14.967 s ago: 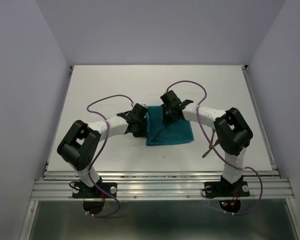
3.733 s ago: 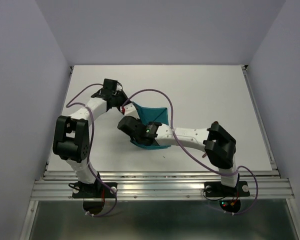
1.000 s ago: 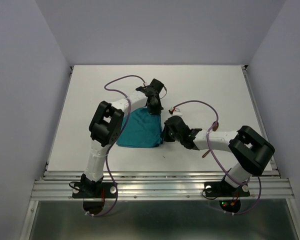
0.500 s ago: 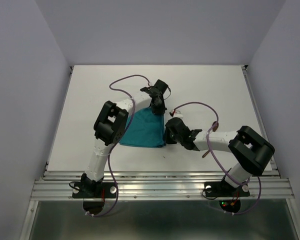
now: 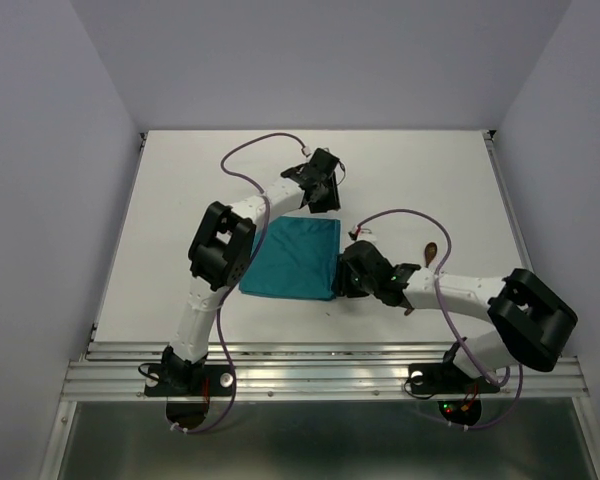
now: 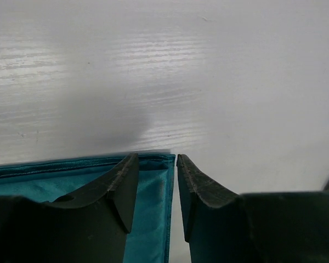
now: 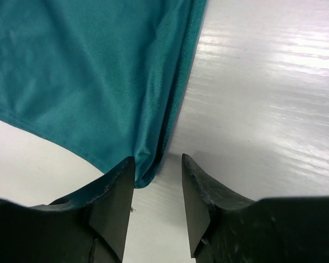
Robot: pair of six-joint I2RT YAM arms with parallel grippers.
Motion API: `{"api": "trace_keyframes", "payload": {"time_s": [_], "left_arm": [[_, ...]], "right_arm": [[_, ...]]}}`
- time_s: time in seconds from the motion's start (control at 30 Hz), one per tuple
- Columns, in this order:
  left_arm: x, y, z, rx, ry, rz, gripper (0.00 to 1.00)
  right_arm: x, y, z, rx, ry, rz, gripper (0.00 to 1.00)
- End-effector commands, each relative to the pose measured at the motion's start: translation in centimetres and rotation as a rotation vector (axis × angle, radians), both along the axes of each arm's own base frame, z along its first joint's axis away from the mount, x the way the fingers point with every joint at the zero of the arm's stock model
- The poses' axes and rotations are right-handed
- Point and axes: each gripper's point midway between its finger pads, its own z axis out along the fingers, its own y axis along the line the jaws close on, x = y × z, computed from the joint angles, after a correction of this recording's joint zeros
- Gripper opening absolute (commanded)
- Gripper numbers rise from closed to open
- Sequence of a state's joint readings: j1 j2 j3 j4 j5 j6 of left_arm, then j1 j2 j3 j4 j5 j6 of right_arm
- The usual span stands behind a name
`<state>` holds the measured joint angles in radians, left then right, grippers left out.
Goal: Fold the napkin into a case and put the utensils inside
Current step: Turn over the upper triangle folded napkin at the center of the board, then smooth out the lower triangle-folded napkin at the center of the board.
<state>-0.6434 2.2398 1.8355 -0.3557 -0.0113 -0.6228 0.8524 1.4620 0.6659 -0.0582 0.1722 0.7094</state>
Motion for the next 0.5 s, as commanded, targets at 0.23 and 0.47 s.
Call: {"api": "trace_keyframes", "payload": {"time_s": [0.23, 0.47], "left_arm": [[0.2, -1.5, 7.6, -0.091, -0.113, -0.059, 0.45], [-0.3, 2.1, 11.3, -0.060, -0.149, 0.015, 0.44]], "right_arm": [[4.0, -3.7, 7.7, 0.112, -0.128, -0.169, 0.50], [7.1, -3.0, 7.7, 0.169, -0.047, -0.138, 0.50]]}}
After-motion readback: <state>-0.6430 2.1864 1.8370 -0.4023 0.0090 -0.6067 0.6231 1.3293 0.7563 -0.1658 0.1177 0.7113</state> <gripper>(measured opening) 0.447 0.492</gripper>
